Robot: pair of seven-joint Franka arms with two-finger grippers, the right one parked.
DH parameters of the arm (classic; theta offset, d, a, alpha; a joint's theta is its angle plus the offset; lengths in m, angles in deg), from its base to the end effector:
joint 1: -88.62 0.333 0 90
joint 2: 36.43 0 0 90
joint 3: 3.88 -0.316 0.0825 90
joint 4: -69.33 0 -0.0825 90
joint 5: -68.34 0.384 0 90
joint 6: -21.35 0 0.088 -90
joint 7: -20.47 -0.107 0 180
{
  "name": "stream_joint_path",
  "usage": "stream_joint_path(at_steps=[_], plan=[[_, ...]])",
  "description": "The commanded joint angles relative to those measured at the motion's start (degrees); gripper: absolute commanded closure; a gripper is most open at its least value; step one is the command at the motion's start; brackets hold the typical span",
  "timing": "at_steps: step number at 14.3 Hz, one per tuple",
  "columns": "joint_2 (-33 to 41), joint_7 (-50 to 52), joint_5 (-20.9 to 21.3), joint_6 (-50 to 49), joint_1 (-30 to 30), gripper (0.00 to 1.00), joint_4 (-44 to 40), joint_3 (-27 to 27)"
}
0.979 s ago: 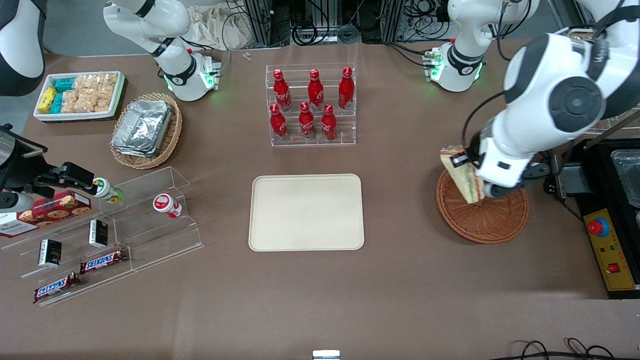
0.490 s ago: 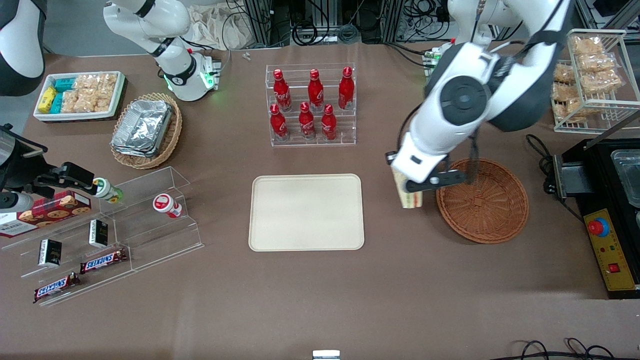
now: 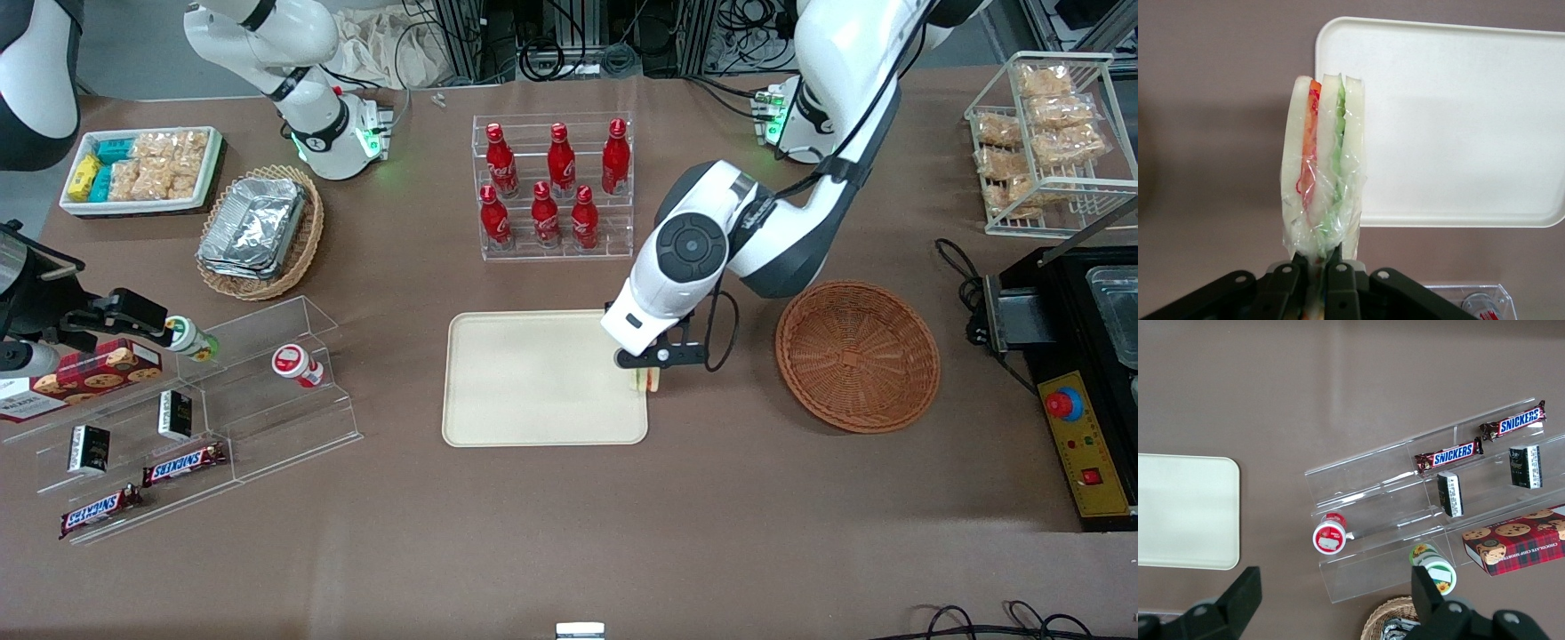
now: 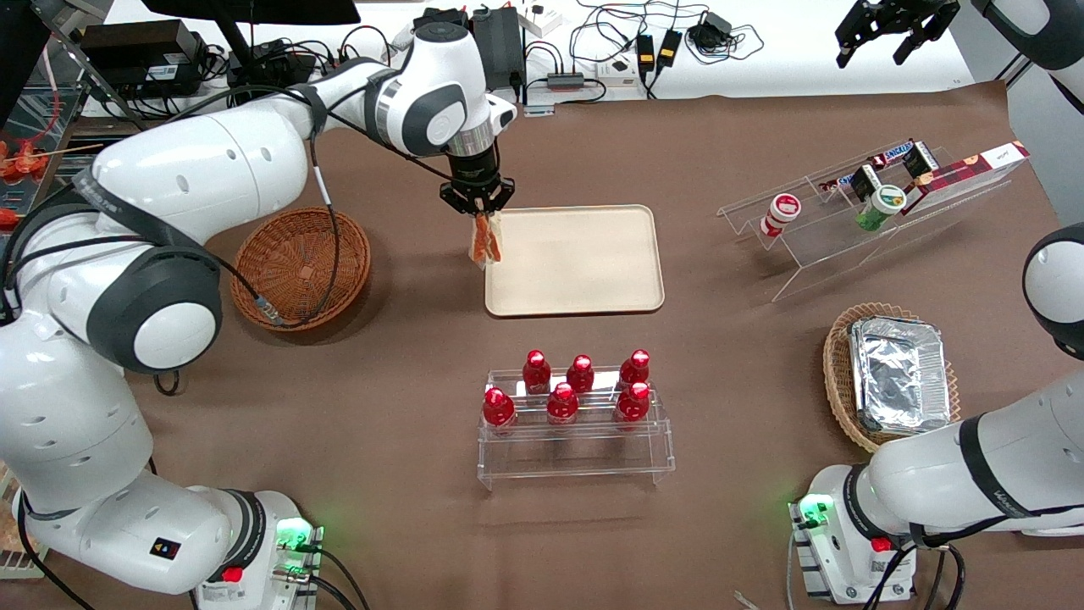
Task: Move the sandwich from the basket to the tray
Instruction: 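Carry the sandwich over the cream tray and lower it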
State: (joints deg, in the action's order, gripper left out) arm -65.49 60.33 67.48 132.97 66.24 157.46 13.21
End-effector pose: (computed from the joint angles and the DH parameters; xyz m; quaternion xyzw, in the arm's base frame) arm 0.5435 -0.4114 0.3648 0.9959 0.0214 -0.0796 0.0367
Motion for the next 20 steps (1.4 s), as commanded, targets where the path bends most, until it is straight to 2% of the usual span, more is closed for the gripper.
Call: stream_joint_path(at_steps=[1, 10, 11, 12, 13, 14, 17, 20], plan=[[-3.53, -1.80, 0.78, 2.63, -0.82, 1.00, -1.81, 0.05], [-12.15, -1.80, 1.39, 11.60, -2.40, 1.00, -1.72, -0.04], [-12.51, -1.80, 1.31, 11.60, -2.41, 0.93, -1.73, -0.04], [-12.42, -1.46, 1.31, 11.60, -2.41, 0.64, -1.73, -0.04], [-12.34, -1.10, 1.31, 11.60, -2.41, 0.17, -1.73, -0.04], [-12.16, -0.40, 1.04, 11.52, -2.41, 0.01, -1.73, -0.04], [-10.41, 2.85, 0.78, 10.91, -1.97, 0.00, -2.08, -0.04], [-4.80, 2.85, 0.43, 5.39, -1.62, 0.00, -2.08, -0.48]])
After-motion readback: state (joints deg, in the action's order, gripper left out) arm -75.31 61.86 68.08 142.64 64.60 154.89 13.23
